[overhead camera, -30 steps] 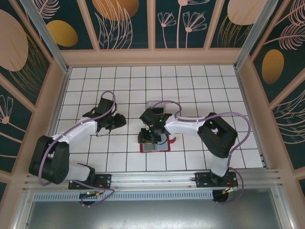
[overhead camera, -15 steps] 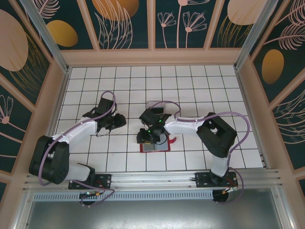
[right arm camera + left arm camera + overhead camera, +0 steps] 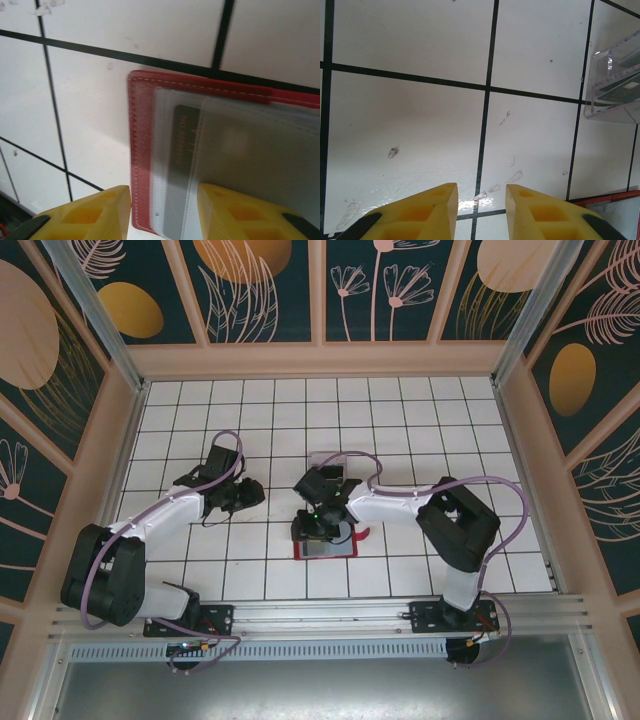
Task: Take the credit cards out of the card holder
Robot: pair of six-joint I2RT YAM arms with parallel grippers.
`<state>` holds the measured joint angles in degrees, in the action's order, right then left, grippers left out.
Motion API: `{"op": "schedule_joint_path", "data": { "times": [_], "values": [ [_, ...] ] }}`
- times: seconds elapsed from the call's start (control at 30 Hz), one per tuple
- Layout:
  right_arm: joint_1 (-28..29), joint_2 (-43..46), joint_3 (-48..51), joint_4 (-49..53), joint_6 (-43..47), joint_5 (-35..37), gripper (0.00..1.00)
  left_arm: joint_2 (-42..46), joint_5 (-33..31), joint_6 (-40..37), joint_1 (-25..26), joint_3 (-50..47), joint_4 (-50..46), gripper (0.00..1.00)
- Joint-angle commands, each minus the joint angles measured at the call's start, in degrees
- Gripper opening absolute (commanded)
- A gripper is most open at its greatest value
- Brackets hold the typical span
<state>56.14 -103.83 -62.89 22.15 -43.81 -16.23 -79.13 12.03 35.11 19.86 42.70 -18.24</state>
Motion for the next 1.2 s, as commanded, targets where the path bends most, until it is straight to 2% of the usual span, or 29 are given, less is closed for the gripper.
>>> {"op": "schedule_joint_path", "data": {
  "times": [0.0, 0.53, 1.17],
  "values": [
    [-0.15, 2.11, 1.26, 4.86, 0.32, 3.8, 0.41, 0.62, 0.47, -0.66, -0.26, 0.81, -1.54, 0.32],
    [0.29, 3.12, -2.77, 18.26, -0.21, 15.35, 0.42, -0.22, 0.62, -0.92, -0.26, 1.2, -1.54, 0.32],
    [1.61, 2.72, -7.52, 30.58, -1.66, 25.59, 0.42, -1.22, 1.06, -1.44, -0.26, 2.34, -1.93, 0.32]
  ]
}}
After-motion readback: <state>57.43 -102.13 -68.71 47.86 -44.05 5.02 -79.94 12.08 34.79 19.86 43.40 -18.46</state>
